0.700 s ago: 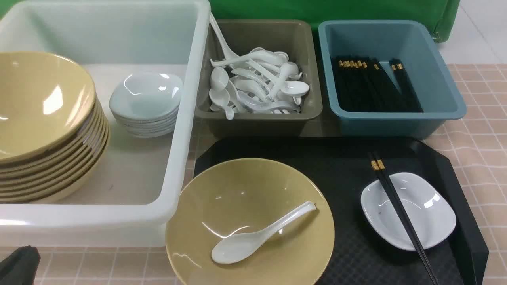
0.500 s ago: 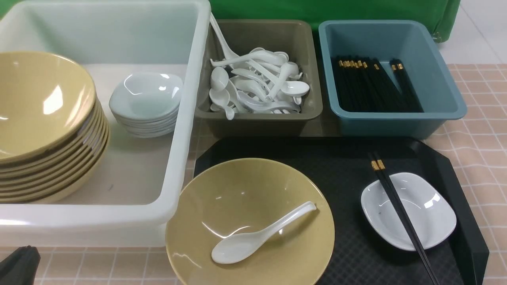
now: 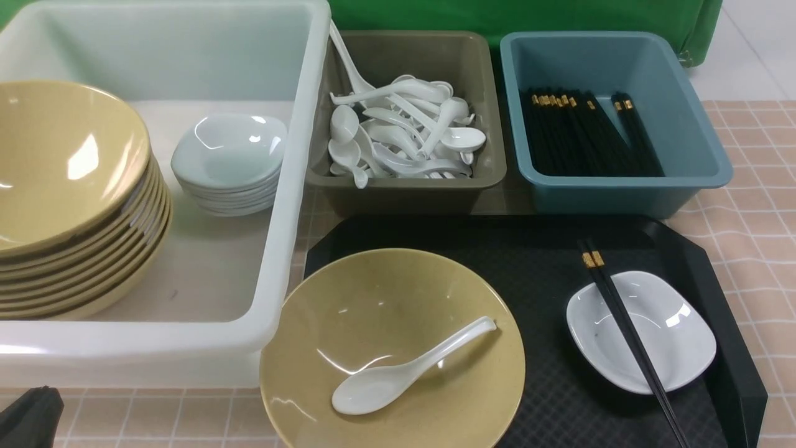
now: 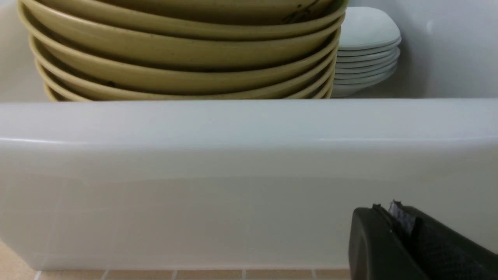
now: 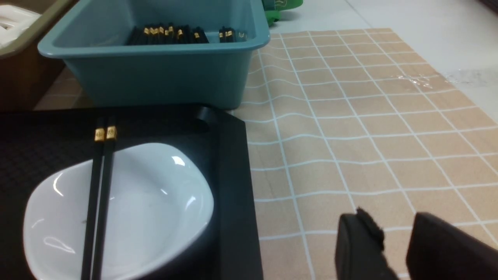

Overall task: On brown table put chopsticks spoon bowls plates into blue grey white boxes.
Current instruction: 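Move the grippers toward the tableware on the black tray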

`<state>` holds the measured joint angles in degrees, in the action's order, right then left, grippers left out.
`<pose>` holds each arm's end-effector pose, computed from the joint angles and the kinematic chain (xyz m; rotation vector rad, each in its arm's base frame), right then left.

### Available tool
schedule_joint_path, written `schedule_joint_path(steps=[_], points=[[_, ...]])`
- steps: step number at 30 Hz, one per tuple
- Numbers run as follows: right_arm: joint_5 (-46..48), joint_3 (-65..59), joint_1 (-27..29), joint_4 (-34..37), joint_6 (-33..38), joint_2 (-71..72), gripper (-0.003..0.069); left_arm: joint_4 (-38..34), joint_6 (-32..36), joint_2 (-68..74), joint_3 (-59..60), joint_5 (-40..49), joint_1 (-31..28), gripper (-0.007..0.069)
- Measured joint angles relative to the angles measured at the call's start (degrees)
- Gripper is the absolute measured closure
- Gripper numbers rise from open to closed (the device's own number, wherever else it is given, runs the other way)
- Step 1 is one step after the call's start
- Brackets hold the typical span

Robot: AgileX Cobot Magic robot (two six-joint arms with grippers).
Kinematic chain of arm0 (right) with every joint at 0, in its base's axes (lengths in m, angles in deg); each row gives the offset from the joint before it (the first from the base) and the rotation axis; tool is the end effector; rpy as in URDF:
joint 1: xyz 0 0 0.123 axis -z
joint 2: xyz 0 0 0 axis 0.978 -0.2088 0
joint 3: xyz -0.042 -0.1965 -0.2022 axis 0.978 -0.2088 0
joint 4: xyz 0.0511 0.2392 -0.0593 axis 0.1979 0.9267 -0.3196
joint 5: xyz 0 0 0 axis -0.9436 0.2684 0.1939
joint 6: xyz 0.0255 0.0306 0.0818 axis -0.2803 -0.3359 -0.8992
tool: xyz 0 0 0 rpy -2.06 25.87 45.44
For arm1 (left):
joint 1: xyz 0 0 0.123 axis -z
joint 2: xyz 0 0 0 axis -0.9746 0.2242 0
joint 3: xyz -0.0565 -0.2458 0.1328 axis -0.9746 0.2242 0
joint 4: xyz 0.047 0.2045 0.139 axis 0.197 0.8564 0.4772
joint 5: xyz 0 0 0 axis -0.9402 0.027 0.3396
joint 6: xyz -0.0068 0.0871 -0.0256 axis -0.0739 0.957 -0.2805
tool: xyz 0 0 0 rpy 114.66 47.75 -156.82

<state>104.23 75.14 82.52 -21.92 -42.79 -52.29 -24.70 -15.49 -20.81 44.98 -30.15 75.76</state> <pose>0.0530 -0.0094 0.1761 0.1548 1.8140 -0.0751 0.0540 0.0003 0.1773 0.0101 1.8038 0.0247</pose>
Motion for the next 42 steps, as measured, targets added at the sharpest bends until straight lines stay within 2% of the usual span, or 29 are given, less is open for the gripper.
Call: schedule_joint_path(steps=[36, 39, 41, 42], points=[[-0.4, 0.0, 0.0, 0.0, -0.6, 0.0, 0.0423, -0.1, -0.1, 0.0, 0.0, -0.1, 0.0, 0.0621], [-0.5, 0.0, 0.0, 4.5, -9.1, 0.0, 0.0423, -7.0, -3.3, 0.0, 0.0, -1.7, 0.0, 0.0621], [-0.7, 0.0, 0.0, 10.1, -16.4, 0.0, 0.0423, -14.8, -8.2, 0.0, 0.0, -5.3, 0.0, 0.0621], [-0.8, 0.0, 0.0, 10.6, -18.8, 0.0, 0.0423, -17.2, -8.9, 0.0, 0.0, -5.7, 0.0, 0.0621]])
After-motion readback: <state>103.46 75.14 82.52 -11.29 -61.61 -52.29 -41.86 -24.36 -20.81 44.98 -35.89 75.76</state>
